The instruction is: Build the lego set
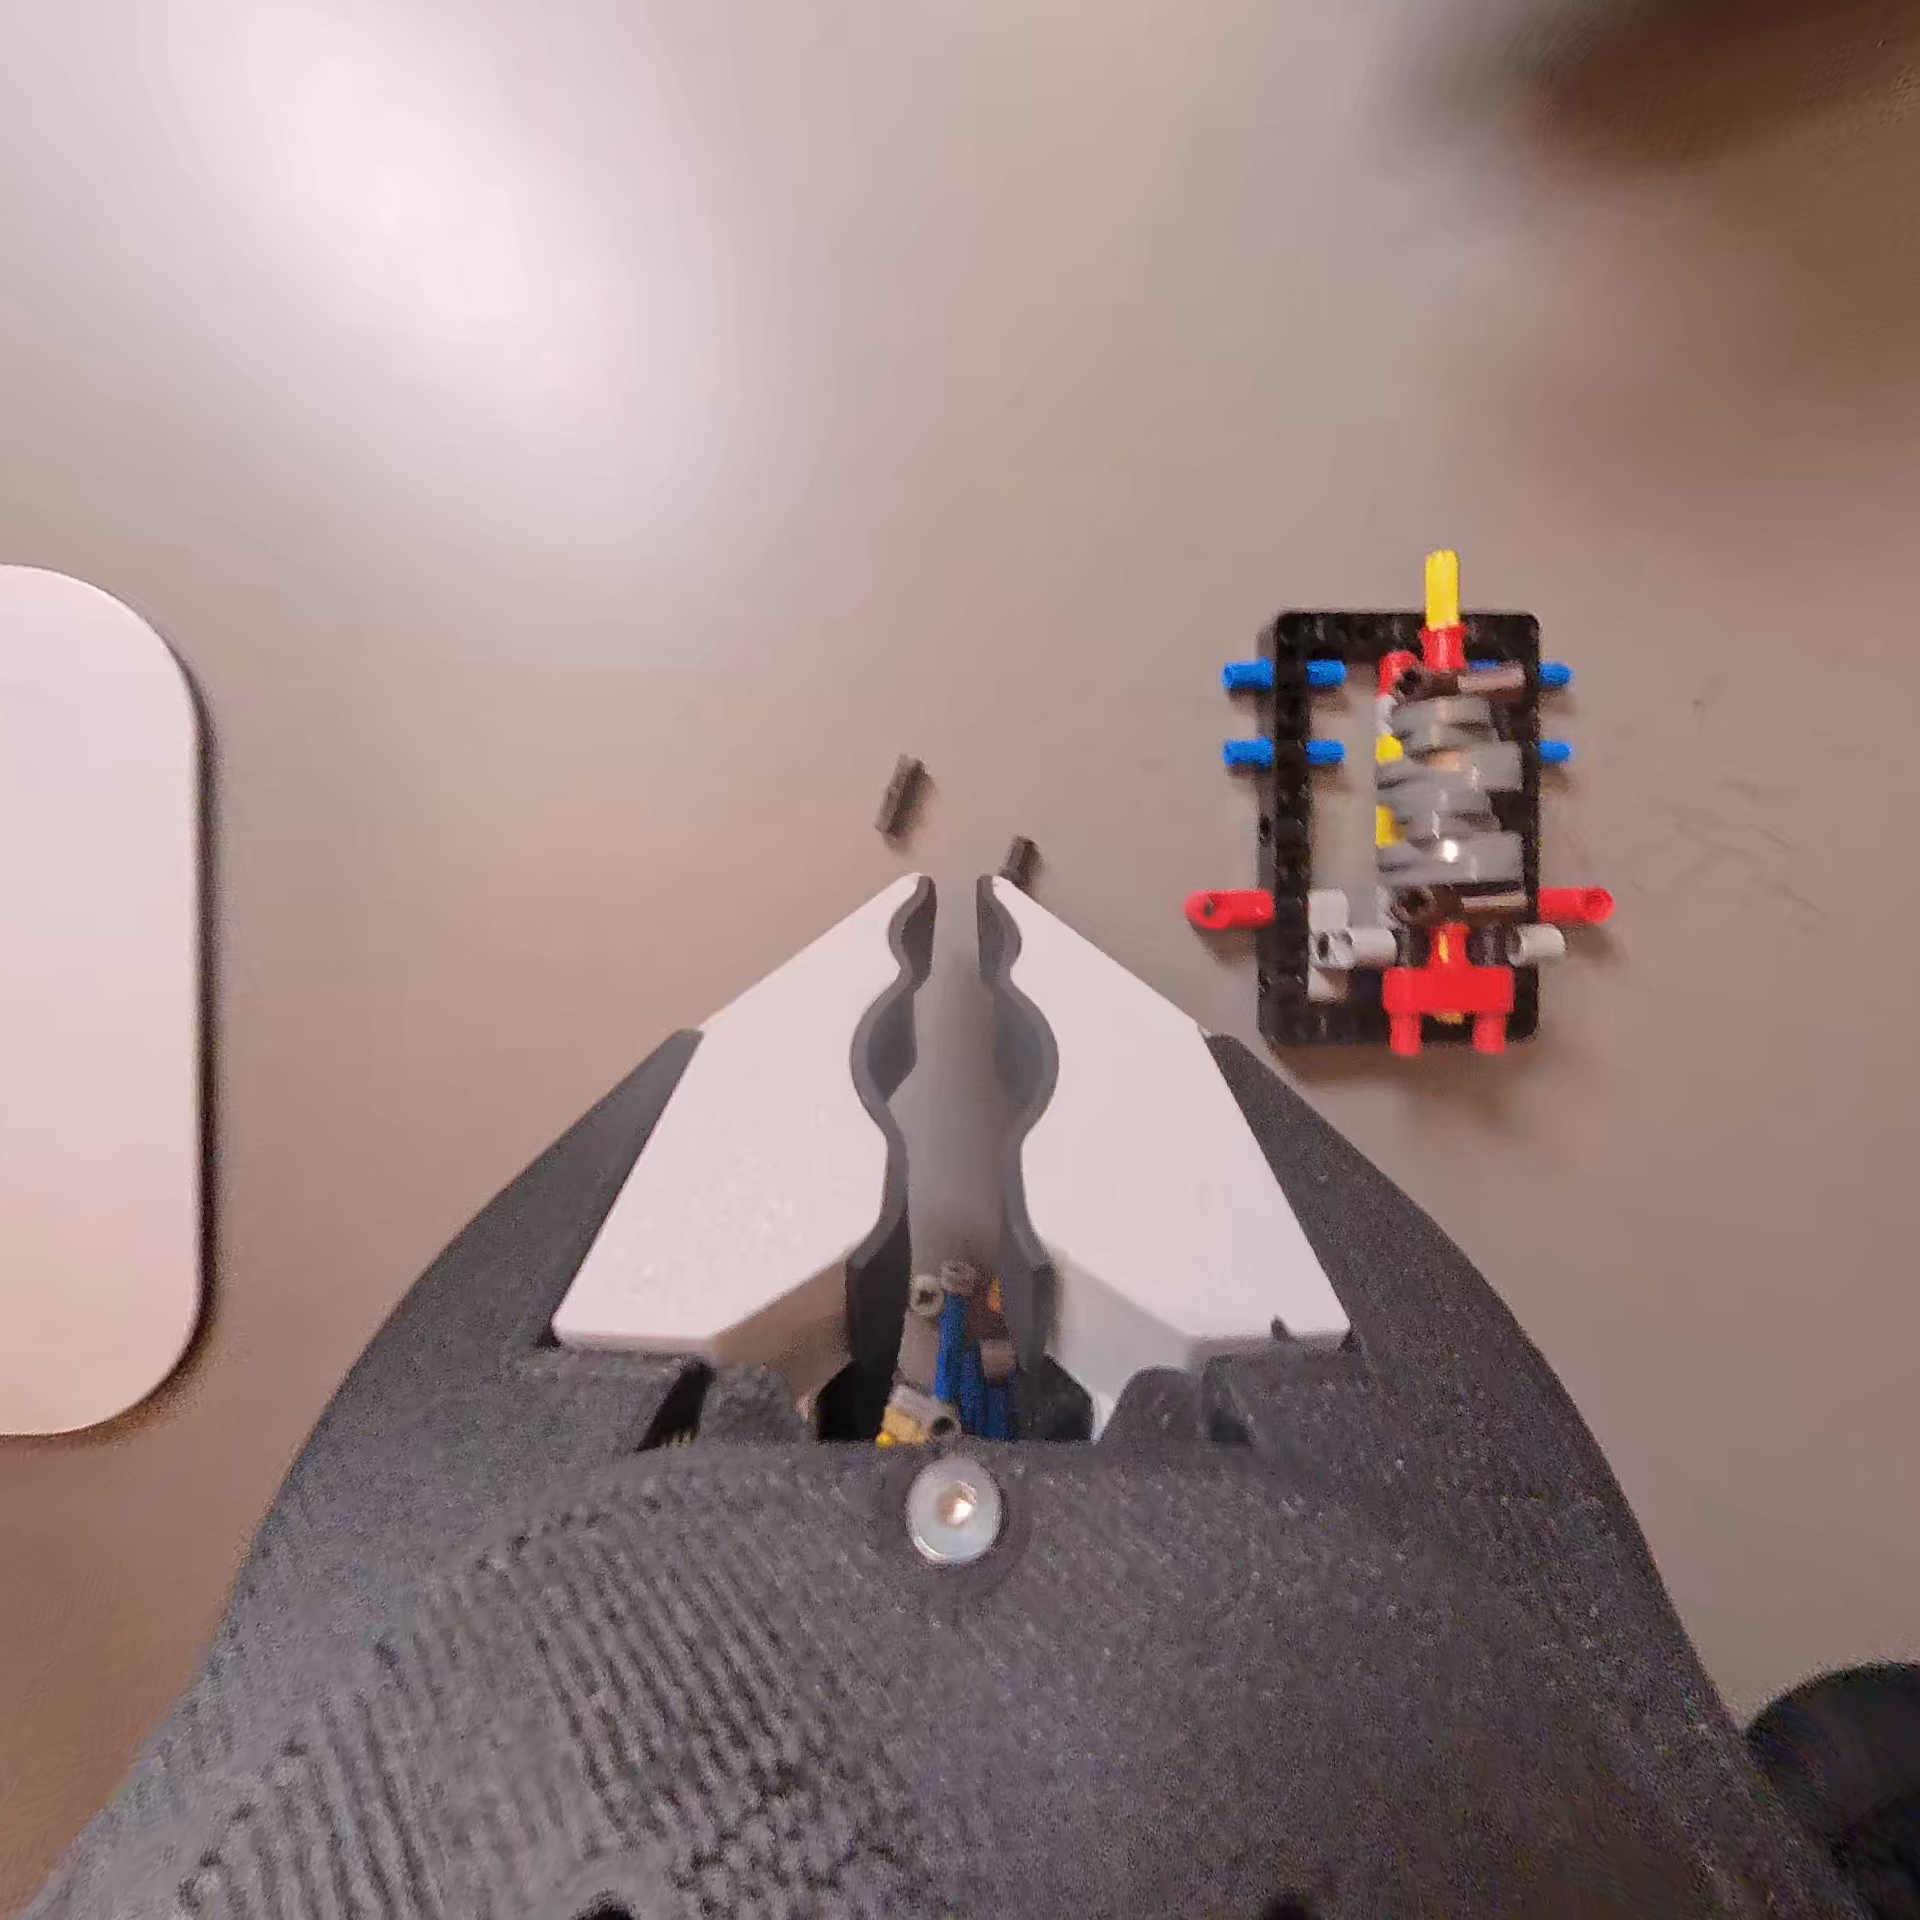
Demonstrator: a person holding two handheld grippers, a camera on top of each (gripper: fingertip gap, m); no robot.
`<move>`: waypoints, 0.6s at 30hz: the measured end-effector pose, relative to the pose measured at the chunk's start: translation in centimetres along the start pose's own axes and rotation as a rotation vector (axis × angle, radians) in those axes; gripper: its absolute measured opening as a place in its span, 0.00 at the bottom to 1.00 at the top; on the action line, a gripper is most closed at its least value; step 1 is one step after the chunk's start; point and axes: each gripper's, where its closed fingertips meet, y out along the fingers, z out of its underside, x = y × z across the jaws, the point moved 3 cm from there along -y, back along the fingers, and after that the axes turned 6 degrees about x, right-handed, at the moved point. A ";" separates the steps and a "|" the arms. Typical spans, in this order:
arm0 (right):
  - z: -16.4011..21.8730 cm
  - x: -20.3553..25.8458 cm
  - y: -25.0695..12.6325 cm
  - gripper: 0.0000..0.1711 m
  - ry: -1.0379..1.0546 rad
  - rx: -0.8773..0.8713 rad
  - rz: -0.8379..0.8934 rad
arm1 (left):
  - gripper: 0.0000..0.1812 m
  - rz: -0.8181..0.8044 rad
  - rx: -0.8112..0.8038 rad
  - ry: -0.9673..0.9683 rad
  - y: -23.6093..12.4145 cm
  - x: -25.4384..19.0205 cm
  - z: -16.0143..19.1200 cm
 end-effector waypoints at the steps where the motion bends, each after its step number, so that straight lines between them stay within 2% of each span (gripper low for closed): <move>1: 0.0 0.0 0.0 0.05 0.000 0.000 -0.001 | 0.04 0.010 0.013 0.007 0.1 -0.3 0.4; 4: 0.1 0.1 0.1 0.05 -0.003 0.004 -0.006 | 0.06 0.027 0.024 0.016 0.8 -1.0 0.8; 7: 0.2 0.1 0.2 0.05 -0.007 0.009 -0.004 | 0.00 0.012 0.000 0.025 1.4 -1.3 0.3; 15: 0.2 0.2 0.2 0.05 -0.006 0.012 -0.010 | 0.00 -0.044 -0.027 0.014 1.9 -1.6 -0.8; 18: 0.3 0.4 0.3 0.05 -0.012 0.015 -0.014 | 0.05 -0.042 -0.061 0.039 1.6 -2.1 -1.0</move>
